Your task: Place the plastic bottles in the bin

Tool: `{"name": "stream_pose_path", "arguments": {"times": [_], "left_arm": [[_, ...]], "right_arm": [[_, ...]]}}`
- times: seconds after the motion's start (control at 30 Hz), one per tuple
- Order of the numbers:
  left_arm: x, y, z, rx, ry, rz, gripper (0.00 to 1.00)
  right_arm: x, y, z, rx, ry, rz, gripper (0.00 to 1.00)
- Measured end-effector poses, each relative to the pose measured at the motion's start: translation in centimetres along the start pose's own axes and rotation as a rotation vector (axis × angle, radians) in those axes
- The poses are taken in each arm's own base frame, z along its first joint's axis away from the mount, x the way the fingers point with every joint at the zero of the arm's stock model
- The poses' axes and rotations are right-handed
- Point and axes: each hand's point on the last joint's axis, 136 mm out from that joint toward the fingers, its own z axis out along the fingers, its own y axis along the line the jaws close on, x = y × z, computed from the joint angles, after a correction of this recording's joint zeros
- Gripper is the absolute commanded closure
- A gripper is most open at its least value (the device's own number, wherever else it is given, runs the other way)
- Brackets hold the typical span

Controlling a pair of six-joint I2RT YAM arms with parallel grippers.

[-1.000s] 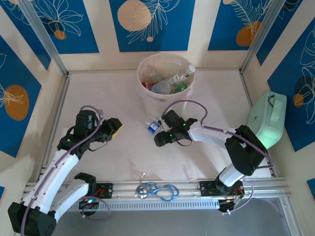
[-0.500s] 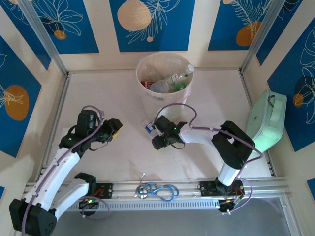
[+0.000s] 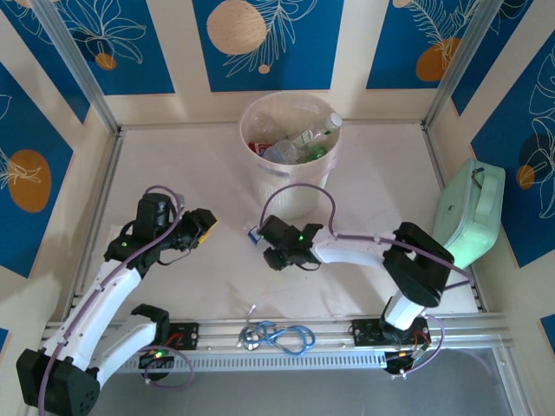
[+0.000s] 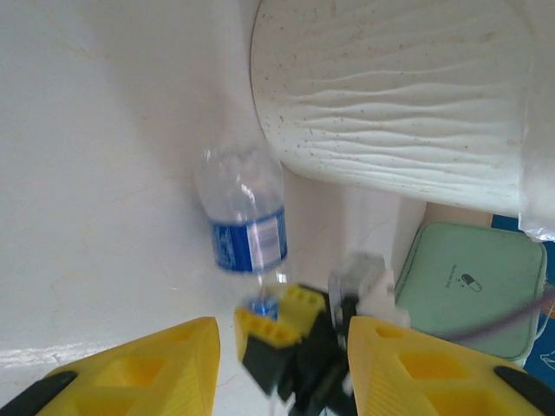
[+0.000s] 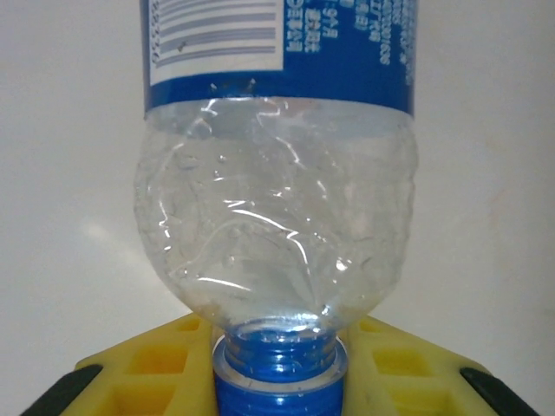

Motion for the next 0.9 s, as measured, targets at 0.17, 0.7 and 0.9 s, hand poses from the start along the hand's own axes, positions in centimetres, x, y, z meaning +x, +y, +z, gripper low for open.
{"name": "stream_pose_path", "arguments": {"times": [0.17,0.7,0.9], "left_arm": [[-0.3,-0.1,-0.1,0.005,-0.009,0.005,0.57],[-1.7,-3.3,-2.3,0.051,-0.071,0.089,0.56],[-1.6,-3.1,-2.3,0.04,-0.069,0.093,0.56]], "right_arm": [[0.8,4.6,-6.9,-0.034,-0.075,-0.087,0.76],[-16.7,-10.8,-31.9,0.073,-0.572,0.389,0.76],[-19.6,-15.6,-28.0,0.083,-0.467,0.464,0.76]]}}
